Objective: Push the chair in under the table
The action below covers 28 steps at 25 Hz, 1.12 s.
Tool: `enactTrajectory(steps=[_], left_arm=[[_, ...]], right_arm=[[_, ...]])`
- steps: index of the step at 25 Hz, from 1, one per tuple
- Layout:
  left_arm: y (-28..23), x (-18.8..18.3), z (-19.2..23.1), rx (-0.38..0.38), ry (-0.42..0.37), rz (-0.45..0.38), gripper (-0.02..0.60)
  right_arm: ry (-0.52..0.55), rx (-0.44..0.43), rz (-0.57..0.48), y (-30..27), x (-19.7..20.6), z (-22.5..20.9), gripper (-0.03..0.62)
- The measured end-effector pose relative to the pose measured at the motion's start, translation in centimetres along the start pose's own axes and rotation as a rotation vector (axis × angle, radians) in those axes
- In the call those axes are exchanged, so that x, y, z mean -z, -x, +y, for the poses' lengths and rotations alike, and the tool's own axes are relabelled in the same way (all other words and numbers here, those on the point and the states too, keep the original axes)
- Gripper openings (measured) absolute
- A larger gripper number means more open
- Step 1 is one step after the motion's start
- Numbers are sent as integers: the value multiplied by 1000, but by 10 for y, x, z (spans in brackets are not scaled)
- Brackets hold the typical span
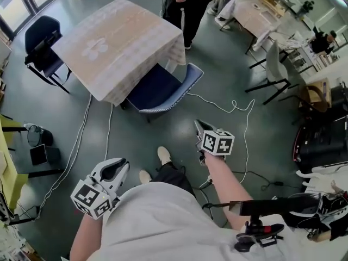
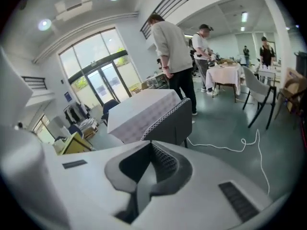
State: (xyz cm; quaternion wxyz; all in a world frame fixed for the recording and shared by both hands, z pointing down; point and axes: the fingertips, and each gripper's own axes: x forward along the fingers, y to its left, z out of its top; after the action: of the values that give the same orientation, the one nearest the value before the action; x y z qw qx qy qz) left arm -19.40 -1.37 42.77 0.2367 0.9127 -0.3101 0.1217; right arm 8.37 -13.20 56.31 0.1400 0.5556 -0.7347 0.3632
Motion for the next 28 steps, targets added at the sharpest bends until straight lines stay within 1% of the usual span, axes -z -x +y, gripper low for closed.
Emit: enactTrajectory(steps=[4,7,9,11,15,18,21,28], left_arm=[[-5,12,-15,51,-12,11,13],[-7,18,-27,95,-19,20,11],[-6,20,-33,108,-17,20,9],[-3,20,-38,112,-34,20,9],[-1,24,-43,115,-73,47,9],[1,26,-46,121,-71,51,9],[6,28,-49,118,-64,40,9],[21,38,-50,89,-38,30,9]], right_arm=[[149,-50,-7,45,16,35,12],[247,-81,-10,71,30,61,12],[303,-106,-3,84,42,80,12],[347,-141,1,92,51,101,12],[406,-202,-23,106,58,136,12],[453,-240,-61,117,56,159,12],[512,-277,-74,124,59,179,12],[555,-335,-70,130,71,204,12]])
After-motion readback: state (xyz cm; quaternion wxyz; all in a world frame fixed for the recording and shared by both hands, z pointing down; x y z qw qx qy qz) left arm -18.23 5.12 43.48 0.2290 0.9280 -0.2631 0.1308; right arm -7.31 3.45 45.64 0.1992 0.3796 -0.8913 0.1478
